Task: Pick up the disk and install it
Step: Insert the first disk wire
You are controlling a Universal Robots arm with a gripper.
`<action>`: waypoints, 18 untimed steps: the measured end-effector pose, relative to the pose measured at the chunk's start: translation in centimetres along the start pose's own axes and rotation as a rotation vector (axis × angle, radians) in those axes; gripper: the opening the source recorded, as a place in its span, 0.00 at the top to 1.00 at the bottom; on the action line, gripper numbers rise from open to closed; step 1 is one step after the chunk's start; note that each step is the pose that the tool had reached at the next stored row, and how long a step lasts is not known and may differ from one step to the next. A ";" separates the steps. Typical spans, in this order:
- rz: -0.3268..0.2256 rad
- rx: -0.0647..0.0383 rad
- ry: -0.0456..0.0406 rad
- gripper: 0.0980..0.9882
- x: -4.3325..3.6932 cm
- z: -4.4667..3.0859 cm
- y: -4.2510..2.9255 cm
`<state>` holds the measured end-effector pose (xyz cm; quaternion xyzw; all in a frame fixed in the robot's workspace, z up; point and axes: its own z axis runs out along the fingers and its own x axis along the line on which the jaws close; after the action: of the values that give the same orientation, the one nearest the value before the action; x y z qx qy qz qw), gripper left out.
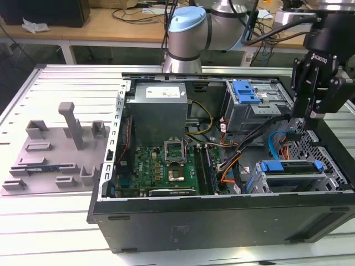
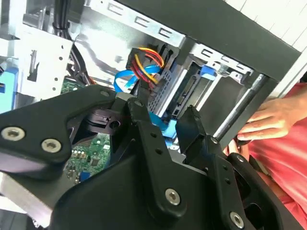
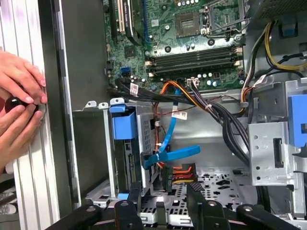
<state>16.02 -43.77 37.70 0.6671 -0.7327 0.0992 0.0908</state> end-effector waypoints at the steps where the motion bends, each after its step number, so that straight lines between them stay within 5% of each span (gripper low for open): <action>1: -0.002 -0.005 0.0073 0.54 -0.32 0.01 -0.05; 6: -0.002 -0.007 0.0473 0.54 -1.86 0.18 -0.14; 10: 0.007 -0.007 0.0759 0.54 -2.15 0.53 -0.12; 18: 0.027 -0.006 0.0941 0.56 -2.51 1.16 -0.05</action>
<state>16.30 -41.67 35.91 0.6516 -0.7367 0.1294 0.1259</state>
